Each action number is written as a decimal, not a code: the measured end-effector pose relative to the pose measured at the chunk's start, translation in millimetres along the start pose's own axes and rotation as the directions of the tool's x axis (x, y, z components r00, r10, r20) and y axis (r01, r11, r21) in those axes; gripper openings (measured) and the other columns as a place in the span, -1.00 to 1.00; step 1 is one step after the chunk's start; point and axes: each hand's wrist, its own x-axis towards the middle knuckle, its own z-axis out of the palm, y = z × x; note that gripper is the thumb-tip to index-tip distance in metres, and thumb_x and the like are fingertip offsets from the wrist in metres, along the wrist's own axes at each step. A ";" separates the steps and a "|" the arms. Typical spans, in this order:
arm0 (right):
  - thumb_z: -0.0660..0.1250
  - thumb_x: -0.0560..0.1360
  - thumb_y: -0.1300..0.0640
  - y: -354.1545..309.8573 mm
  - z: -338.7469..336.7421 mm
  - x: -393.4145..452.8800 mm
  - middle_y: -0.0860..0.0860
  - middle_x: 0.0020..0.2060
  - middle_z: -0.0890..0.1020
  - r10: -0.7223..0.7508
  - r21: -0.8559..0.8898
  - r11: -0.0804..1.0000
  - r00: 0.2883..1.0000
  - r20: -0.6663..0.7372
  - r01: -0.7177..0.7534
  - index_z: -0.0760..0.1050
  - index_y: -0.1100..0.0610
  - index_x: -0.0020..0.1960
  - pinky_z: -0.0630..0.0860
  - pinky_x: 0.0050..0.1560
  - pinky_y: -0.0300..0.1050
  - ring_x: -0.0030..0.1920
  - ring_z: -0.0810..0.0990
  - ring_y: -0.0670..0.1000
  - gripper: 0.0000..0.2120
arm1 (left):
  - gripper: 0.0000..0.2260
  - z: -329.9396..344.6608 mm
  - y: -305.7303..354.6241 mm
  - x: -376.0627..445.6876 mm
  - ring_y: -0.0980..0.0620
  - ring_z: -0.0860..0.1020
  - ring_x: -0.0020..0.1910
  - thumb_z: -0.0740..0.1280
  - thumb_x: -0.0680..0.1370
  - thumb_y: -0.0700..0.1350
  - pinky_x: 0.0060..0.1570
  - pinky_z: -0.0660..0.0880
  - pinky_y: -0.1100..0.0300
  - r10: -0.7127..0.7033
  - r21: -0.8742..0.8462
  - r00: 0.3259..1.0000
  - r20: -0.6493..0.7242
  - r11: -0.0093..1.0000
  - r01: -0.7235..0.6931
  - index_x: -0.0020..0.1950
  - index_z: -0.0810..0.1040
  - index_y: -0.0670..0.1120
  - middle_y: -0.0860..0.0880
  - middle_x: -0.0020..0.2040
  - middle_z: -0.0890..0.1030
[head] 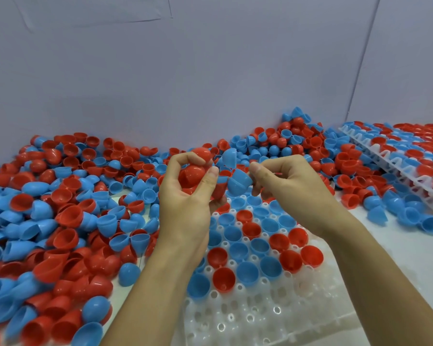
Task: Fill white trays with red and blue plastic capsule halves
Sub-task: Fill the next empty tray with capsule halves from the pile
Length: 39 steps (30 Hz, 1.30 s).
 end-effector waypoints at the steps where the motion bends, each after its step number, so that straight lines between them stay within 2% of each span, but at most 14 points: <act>1: 0.30 0.61 0.04 0.2 -0.4 0.3 -0.07 -0.36 0.67 -0.001 0.002 1.000 1.000 0.020 0.001 0.65 -0.01 -0.23 0.58 -0.22 -0.24 -0.34 0.59 -0.17 -0.73 | -0.75 0.0 0.5 0.2 -0.07 0.65 -0.07 0.40 0.58 -0.22 -0.14 0.62 0.02 -0.008 -0.001 1.000 0.002 1.000 0.008 -0.13 0.55 0.15 -0.10 0.08 0.60; 4: 0.40 0.55 0.19 1.7 -0.7 0.0 -0.02 -0.26 0.68 -0.013 0.050 0.999 0.998 0.063 0.009 0.63 0.01 -0.10 0.60 -0.21 -0.23 -0.27 0.67 -0.08 -0.89 | -0.74 -0.4 1.2 0.4 -0.08 0.64 -0.06 0.41 0.57 -0.22 -0.16 0.60 0.08 -0.015 0.020 1.000 0.021 1.000 0.015 -0.14 0.55 0.16 -0.14 0.10 0.58; 7: 0.45 0.49 0.24 4.0 0.0 -0.5 -0.03 -0.18 0.67 -0.004 0.059 0.998 0.998 0.069 0.000 0.60 -0.06 -0.04 0.66 -0.10 -0.06 -0.18 0.69 0.03 -0.80 | -0.76 -0.6 0.3 0.7 -0.14 0.66 -0.01 0.42 0.57 -0.24 -0.15 0.61 0.06 -0.022 0.036 0.999 0.044 0.999 0.020 -0.11 0.56 0.12 -0.13 0.10 0.60; 11: 0.42 0.51 0.28 6.6 2.9 0.4 -0.01 -0.12 0.69 -0.010 -0.010 1.000 0.996 0.086 0.011 0.65 -0.14 -0.06 0.65 -0.10 -0.14 -0.13 0.67 0.05 -0.71 | -0.76 0.6 0.8 -0.2 -0.15 0.69 -0.01 0.40 0.57 -0.27 -0.13 0.64 -0.02 -0.024 0.049 0.995 0.099 0.999 0.020 -0.11 0.57 0.10 -0.02 0.01 0.65; 13: 0.44 0.50 0.29 9.2 0.9 1.9 -0.01 -0.19 0.71 0.006 0.021 1.000 1.000 0.028 -0.006 0.67 -0.05 -0.07 0.60 -0.29 -0.26 -0.24 0.67 -0.04 -0.77 | -0.74 -0.7 1.9 0.2 -0.09 0.67 -0.05 0.41 0.56 -0.26 -0.16 0.62 0.05 -0.026 0.052 0.996 0.084 0.998 0.022 -0.14 0.57 0.13 -0.07 0.07 0.62; 15: 0.44 0.50 0.30 11.0 -6.8 3.0 -0.05 -0.26 0.72 0.042 0.062 0.997 0.998 -0.047 -0.039 0.66 0.04 -0.05 0.55 -0.33 -0.34 -0.30 0.69 -0.12 -0.83 | -0.71 -3.3 3.3 2.2 0.01 0.64 -0.13 0.41 0.56 -0.26 -0.18 0.60 0.12 -0.034 0.031 0.999 0.043 0.999 0.033 -0.17 0.56 0.14 -0.11 0.08 0.58; 17: 0.43 0.51 0.31 12.8 -20.1 2.4 -0.09 -0.30 0.72 0.074 0.061 0.996 0.995 -0.072 -0.070 0.64 0.03 -0.05 0.54 -0.35 -0.38 -0.30 0.70 -0.13 -0.81 | -0.71 -5.0 4.6 4.1 0.06 0.63 -0.19 0.41 0.56 -0.27 -0.19 0.59 0.14 -0.054 -0.009 0.998 0.018 0.999 0.054 -0.19 0.56 0.13 -0.11 0.05 0.56; 20: 0.44 0.50 0.27 14.3 -46.3 -1.1 -0.13 -0.30 0.71 0.119 -0.106 0.987 0.993 0.003 -0.118 0.66 0.05 0.02 0.54 -0.36 -0.40 -0.28 0.71 -0.15 -0.83 | -0.72 -4.7 4.5 3.8 0.07 0.63 -0.21 0.40 0.55 -0.27 -0.18 0.60 0.13 -0.073 -0.034 0.997 0.017 0.997 0.073 -0.19 0.57 0.12 -0.11 0.05 0.54; 22: 0.47 0.48 0.19 16.0 -65.1 -5.4 -0.23 -0.28 0.70 0.187 -0.308 0.940 0.977 0.102 -0.148 0.66 -0.08 -0.06 0.56 -0.34 -0.37 -0.26 0.69 -0.20 -0.84 | -0.72 -3.3 3.6 3.1 0.02 0.62 -0.16 0.40 0.55 -0.26 -0.18 0.59 0.14 -0.077 -0.030 0.997 0.030 0.997 0.078 -0.19 0.57 0.12 -0.16 0.10 0.53; 25: 0.53 0.41 0.05 17.4 -86.9 -12.5 -0.30 -0.30 0.68 0.388 -0.529 0.815 0.901 0.197 -0.235 0.65 -0.19 -0.22 0.55 -0.26 -0.31 -0.25 0.67 -0.23 -0.86 | -0.71 -1.5 4.2 2.9 -0.05 0.61 -0.09 0.40 0.55 -0.26 -0.17 0.59 0.15 -0.085 -0.038 0.995 0.046 0.996 0.086 -0.20 0.57 0.13 -0.20 0.16 0.52; 28: 0.58 0.34 -0.05 20.5 -93.1 -17.2 -0.26 -0.30 0.67 0.538 -0.665 0.683 0.824 0.180 -0.300 0.68 -0.25 -0.30 0.54 -0.13 -0.18 -0.19 0.64 -0.10 -0.87 | -0.72 1.7 4.1 1.5 -0.09 0.62 -0.02 0.40 0.55 -0.25 -0.16 0.60 0.13 -0.106 -0.050 0.993 0.061 0.993 0.109 -0.20 0.57 0.13 -0.24 0.26 0.52; 33: 0.61 0.34 0.04 26.5 -75.5 -15.1 -0.23 -0.17 0.62 0.652 -0.767 0.555 0.742 0.159 -0.323 0.69 -0.14 -0.18 0.46 -0.13 -0.16 -0.07 0.55 -0.12 -0.87 | -0.77 6.6 2.7 -1.3 -0.02 0.66 -0.10 0.38 0.57 -0.26 -0.18 0.60 0.14 -0.116 -0.064 0.989 0.089 0.991 0.122 -0.13 0.56 0.09 -0.15 0.14 0.58; 36: 0.60 0.34 0.12 29.1 -67.6 -10.4 -0.13 -0.10 0.65 0.670 -0.791 0.521 0.728 0.145 -0.322 0.68 -0.07 -0.13 0.54 -0.03 -0.13 -0.04 0.58 -0.05 -0.83 | -0.77 7.0 2.0 -1.4 -0.05 0.65 -0.12 0.38 0.56 -0.28 -0.22 0.60 0.16 -0.123 -0.089 0.987 0.105 0.987 0.133 -0.12 0.55 0.06 -0.09 0.05 0.60; 39: 0.56 0.39 0.14 27.2 -66.6 -9.5 -0.15 -0.05 0.62 0.677 -0.799 0.511 0.722 0.147 -0.316 0.69 -0.10 -0.03 0.49 0.02 -0.14 0.00 0.55 -0.05 -0.80 | -0.76 5.8 2.4 -0.3 -0.04 0.64 -0.13 0.37 0.57 -0.29 -0.23 0.59 0.16 -0.136 -0.122 0.984 0.118 0.981 0.150 -0.14 0.56 0.07 -0.07 0.02 0.61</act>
